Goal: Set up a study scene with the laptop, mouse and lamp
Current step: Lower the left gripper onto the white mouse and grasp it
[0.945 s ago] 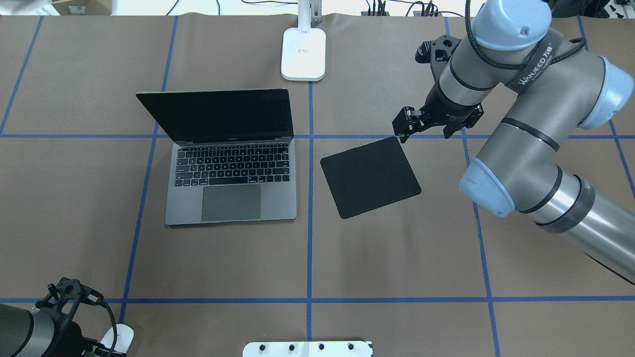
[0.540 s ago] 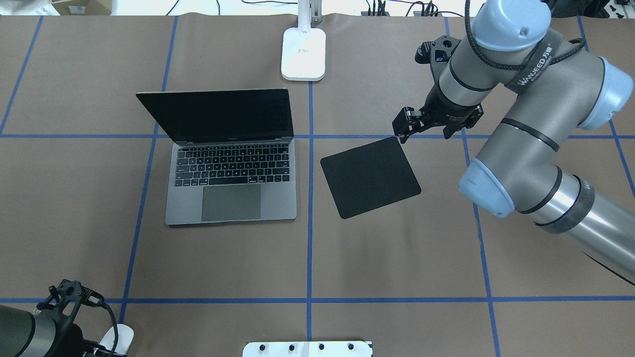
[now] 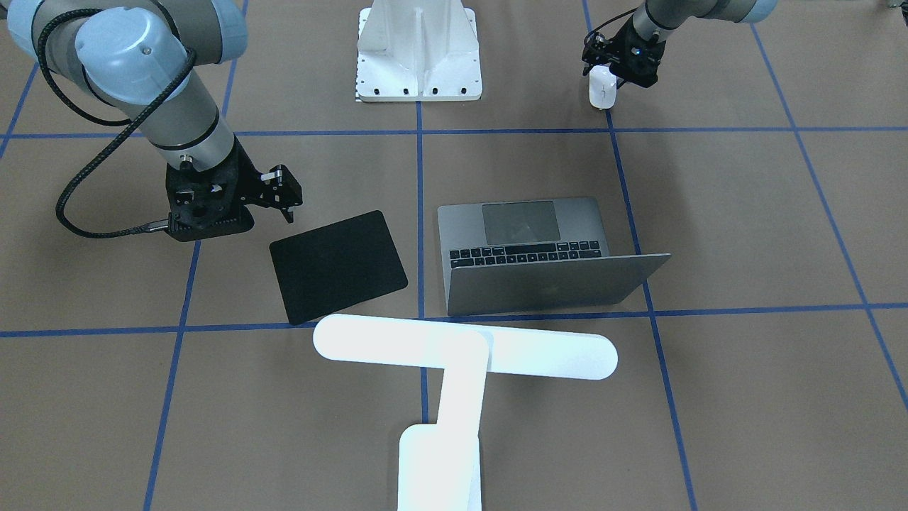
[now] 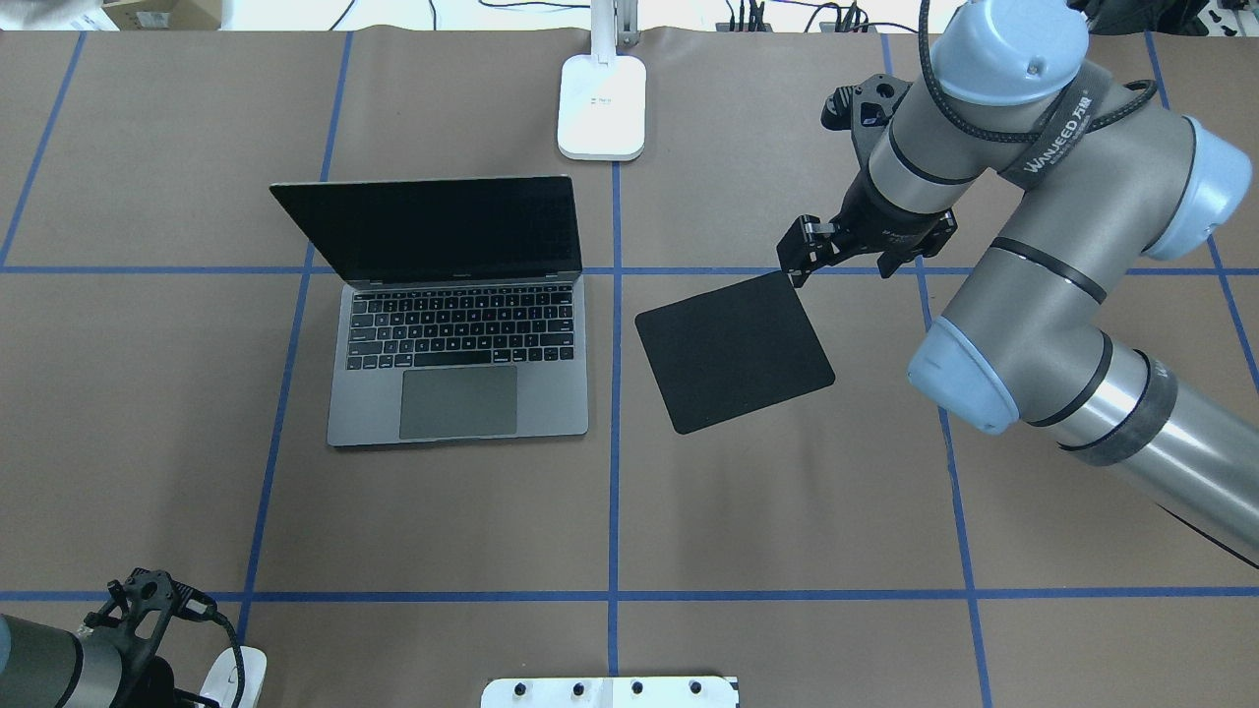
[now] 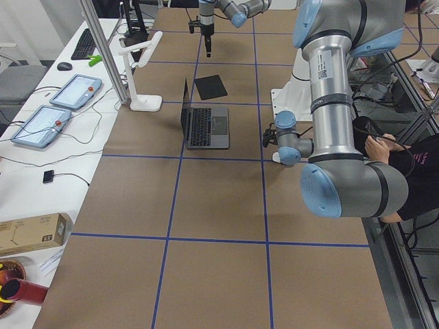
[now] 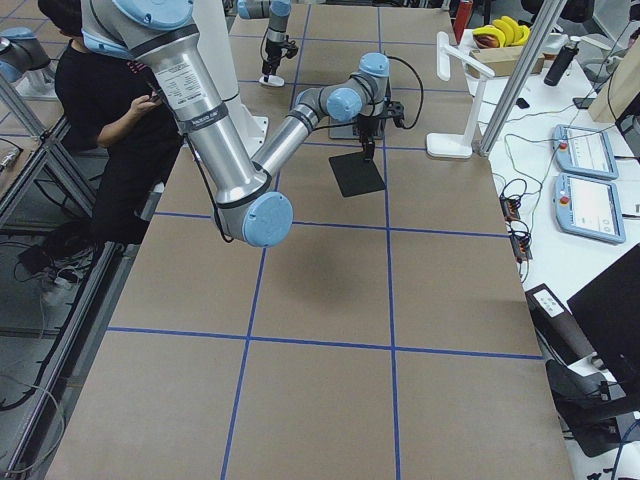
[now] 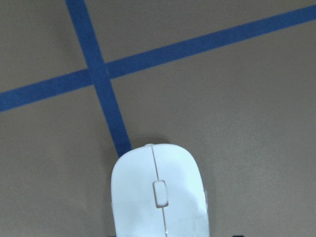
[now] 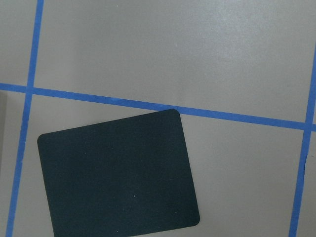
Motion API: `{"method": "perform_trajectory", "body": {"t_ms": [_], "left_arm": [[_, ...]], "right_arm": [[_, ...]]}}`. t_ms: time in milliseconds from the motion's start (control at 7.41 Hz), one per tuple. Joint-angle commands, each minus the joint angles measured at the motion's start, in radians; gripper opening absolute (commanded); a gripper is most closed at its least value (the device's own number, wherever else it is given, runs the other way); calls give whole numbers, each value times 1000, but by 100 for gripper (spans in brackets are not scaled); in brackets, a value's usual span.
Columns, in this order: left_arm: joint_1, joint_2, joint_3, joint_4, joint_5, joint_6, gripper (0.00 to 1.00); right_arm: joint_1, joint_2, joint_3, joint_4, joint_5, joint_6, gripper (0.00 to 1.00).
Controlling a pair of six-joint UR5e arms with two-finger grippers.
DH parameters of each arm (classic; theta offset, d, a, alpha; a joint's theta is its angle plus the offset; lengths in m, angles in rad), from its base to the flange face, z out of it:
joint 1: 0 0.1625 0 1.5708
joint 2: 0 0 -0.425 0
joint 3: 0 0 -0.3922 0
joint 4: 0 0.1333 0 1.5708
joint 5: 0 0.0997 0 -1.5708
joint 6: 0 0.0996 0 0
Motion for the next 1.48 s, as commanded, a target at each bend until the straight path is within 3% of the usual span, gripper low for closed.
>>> {"method": "perform_trajectory", "body": {"t_ms": [0, 945, 1350], "left_arm": [[1, -5, 4, 0, 0, -1, 78], [-3, -33, 17, 0, 0, -5, 67], [-3, -33, 17, 0, 0, -5, 67]], "right_arm": [[-1, 0, 0, 0, 0, 0, 100], [-4, 1, -8, 2, -2, -18, 100], [-5, 0, -10, 0, -2, -18, 100]]}}
